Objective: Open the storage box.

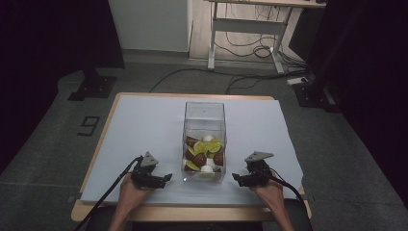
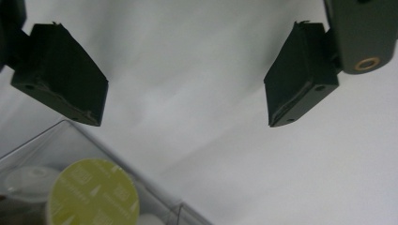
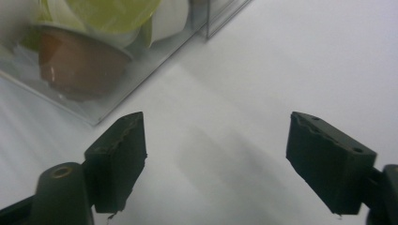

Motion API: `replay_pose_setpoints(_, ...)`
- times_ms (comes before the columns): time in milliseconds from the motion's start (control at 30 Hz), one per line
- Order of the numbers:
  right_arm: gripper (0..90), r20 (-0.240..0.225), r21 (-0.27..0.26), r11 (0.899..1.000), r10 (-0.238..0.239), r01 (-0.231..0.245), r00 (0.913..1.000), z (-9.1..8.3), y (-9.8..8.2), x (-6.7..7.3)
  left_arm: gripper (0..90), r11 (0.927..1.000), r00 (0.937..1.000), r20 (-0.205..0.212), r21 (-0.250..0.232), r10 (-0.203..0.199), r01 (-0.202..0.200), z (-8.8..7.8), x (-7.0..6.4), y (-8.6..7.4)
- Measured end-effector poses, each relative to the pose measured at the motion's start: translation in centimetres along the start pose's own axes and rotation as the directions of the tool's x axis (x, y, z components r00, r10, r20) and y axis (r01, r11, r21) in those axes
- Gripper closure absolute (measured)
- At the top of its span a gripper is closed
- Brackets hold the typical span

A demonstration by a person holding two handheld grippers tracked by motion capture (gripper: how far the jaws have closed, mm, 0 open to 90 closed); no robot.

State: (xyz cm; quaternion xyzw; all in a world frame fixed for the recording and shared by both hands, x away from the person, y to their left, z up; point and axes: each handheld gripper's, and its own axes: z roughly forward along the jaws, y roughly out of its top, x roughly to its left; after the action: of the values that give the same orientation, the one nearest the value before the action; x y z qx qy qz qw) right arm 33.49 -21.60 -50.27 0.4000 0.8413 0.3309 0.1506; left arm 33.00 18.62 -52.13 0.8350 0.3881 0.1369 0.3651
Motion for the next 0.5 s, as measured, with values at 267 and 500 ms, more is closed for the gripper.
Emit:
replay_pose_setpoints(267,11.1,0.001,0.064,0.998,-0.008,0.008,1.0000,1.2,-0.4,0.1,5.0,0.9988,0.9996,-0.022,0.044,-0.020,0.021,0.6,0.4,0.1)
replay_pose_setpoints(500,0.0,-0.005,0.117,0.993,-0.024,0.025,0.9997,2.2,-0.8,0.2,0.0,0.9963,0.9986,-0.044,0.082,0.029,-0.025,1.1,0.0,0.1)
